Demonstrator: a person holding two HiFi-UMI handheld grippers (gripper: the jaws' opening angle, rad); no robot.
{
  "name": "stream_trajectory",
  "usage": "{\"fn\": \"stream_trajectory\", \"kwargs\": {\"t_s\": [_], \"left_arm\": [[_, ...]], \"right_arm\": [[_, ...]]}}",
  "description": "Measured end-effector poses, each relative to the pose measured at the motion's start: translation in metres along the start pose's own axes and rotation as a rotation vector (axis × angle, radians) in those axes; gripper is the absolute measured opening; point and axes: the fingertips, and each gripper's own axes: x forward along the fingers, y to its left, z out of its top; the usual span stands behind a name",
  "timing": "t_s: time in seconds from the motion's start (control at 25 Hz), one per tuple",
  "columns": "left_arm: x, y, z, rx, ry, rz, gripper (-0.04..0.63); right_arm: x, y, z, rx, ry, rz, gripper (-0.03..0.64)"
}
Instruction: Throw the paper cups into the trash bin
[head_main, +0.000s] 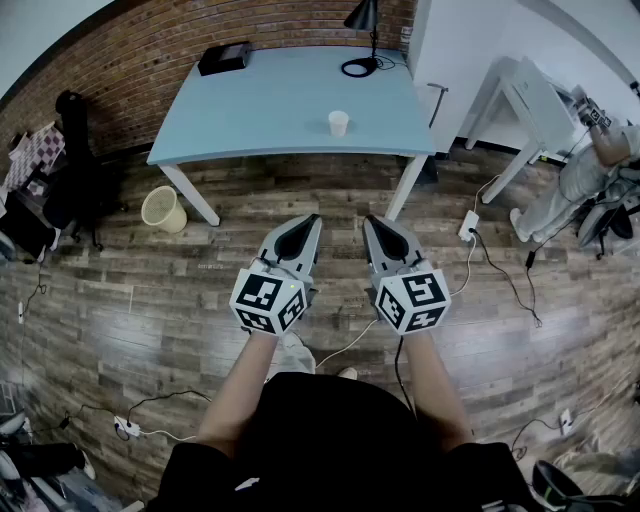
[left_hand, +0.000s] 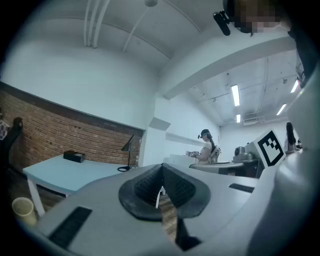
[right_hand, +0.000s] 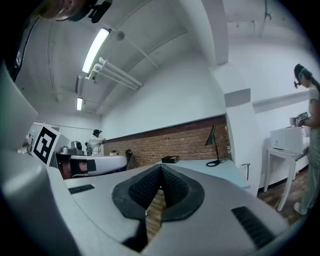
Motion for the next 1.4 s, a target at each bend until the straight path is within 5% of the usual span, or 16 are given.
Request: {"fn": "stream_trajectory", "kwargs": {"t_s": [0.76,1.4], "left_arm": [[0.039,0.113,0.005,0.002,0.025,-0.091,0.008],[0.045,0.18,-0.008,-0.042,0.059,-0.089,0.008]], "right_arm": [[0.122,0.001,-0.003,0.016,0.027,-0.093,0.003],[0.186,0.001,-0.028,0.013,0.081,-0.115,0.005]]}}
